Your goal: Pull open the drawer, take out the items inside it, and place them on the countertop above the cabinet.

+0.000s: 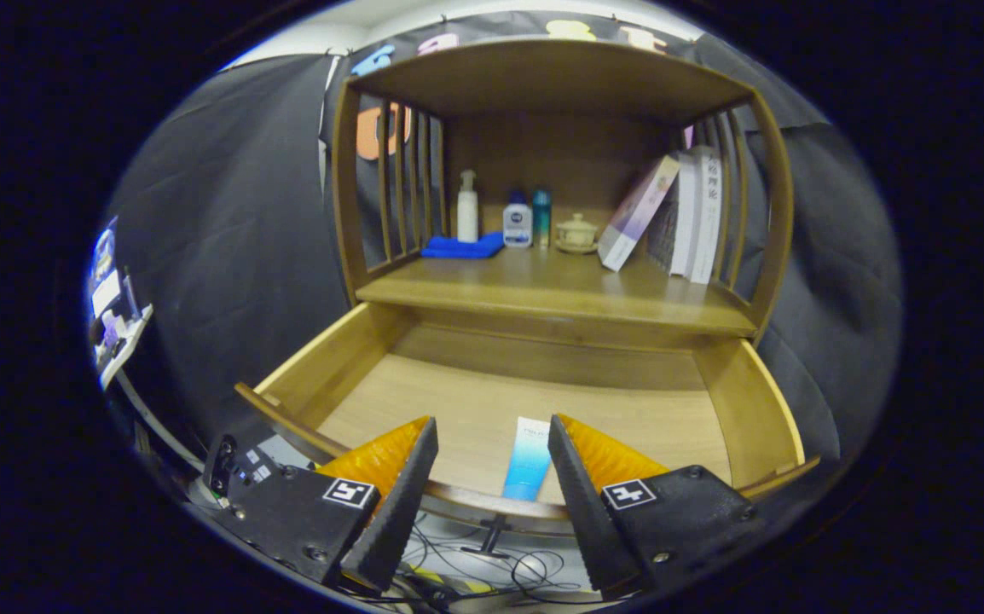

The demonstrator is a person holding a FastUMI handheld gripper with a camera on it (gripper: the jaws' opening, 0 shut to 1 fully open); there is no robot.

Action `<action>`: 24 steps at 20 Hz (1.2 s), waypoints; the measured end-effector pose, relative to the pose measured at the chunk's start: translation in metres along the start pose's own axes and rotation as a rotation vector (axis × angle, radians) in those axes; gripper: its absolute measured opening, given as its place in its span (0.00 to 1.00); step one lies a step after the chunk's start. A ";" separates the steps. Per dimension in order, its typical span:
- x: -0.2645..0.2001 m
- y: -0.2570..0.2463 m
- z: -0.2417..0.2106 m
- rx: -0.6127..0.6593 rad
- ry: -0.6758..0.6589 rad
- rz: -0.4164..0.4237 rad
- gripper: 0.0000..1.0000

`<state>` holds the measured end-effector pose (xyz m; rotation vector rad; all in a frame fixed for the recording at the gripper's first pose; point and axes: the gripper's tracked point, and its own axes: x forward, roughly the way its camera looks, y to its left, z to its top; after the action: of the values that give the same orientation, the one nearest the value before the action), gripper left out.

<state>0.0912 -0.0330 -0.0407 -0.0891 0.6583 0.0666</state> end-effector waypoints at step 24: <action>0.085 -0.030 -0.039 0.134 0.667 -0.042 0.76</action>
<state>0.1373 -0.0636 -0.1212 0.0071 1.3244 -0.0522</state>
